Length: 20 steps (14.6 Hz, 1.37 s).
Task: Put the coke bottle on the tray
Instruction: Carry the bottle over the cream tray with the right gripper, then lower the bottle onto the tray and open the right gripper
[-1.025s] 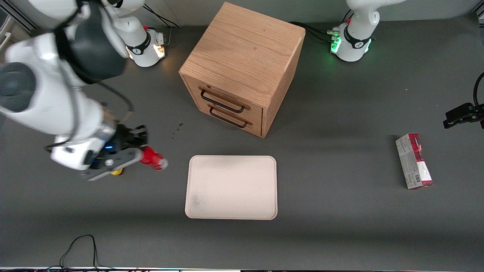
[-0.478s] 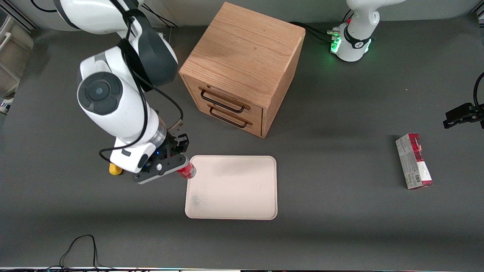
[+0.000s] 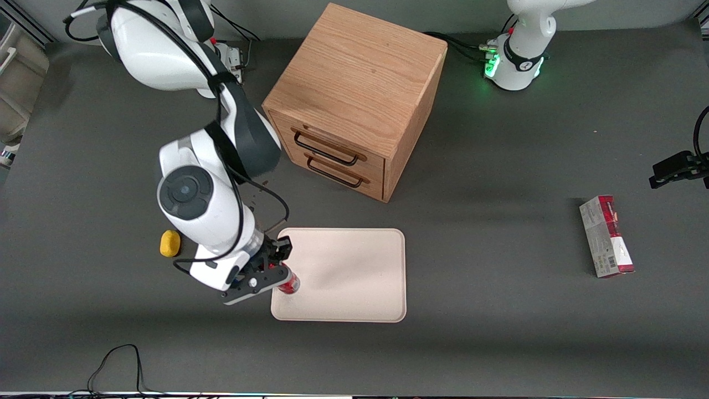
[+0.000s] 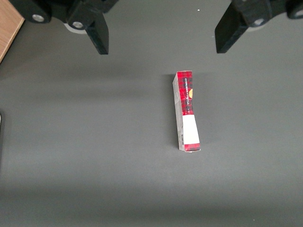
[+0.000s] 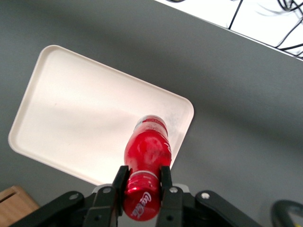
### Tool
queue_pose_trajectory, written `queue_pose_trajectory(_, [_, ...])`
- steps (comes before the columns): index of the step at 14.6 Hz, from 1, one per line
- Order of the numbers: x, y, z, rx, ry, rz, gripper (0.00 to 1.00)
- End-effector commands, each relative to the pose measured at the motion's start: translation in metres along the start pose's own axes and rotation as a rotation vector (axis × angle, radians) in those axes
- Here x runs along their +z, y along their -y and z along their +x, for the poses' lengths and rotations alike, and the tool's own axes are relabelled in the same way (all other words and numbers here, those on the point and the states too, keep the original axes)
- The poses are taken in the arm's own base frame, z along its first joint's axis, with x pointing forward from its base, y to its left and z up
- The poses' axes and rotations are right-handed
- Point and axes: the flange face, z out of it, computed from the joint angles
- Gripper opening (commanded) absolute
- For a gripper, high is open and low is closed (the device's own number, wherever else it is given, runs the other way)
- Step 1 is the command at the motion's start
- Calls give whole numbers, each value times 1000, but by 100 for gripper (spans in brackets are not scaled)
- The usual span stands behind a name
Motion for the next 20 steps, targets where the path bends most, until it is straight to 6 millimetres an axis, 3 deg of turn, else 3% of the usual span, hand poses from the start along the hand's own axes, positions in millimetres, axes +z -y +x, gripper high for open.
queue_pose_trajectory(1, [31, -8, 12, 10, -28, -10, 0])
queue_pose_trajectory(4, [70, -7, 13, 9, 3, -12, 0])
queue_pose_trajectory(7, [93, -6, 13, 6, 15, -9, 0])
queue_pose_trajectory(11, [104, -5, 12, 8, 20, -10, 0])
queue_pose_trajectory(12, [105, -5, 12, 9, 23, -10, 7])
queue_pose_trajectory(13, [107, -6, 11, 16, 26, -12, 77])
queue_pose_trajectory(14, [106, -6, 11, 18, 26, -10, 100])
queue_pose_trajectory(16, [96, -6, 11, 19, 24, -12, 100])
queue_pose_trajectory(19, [61, -5, 4, 19, 55, -21, 100])
queue_pose_trajectory(20, [40, -7, -1, 22, 82, -23, 100])
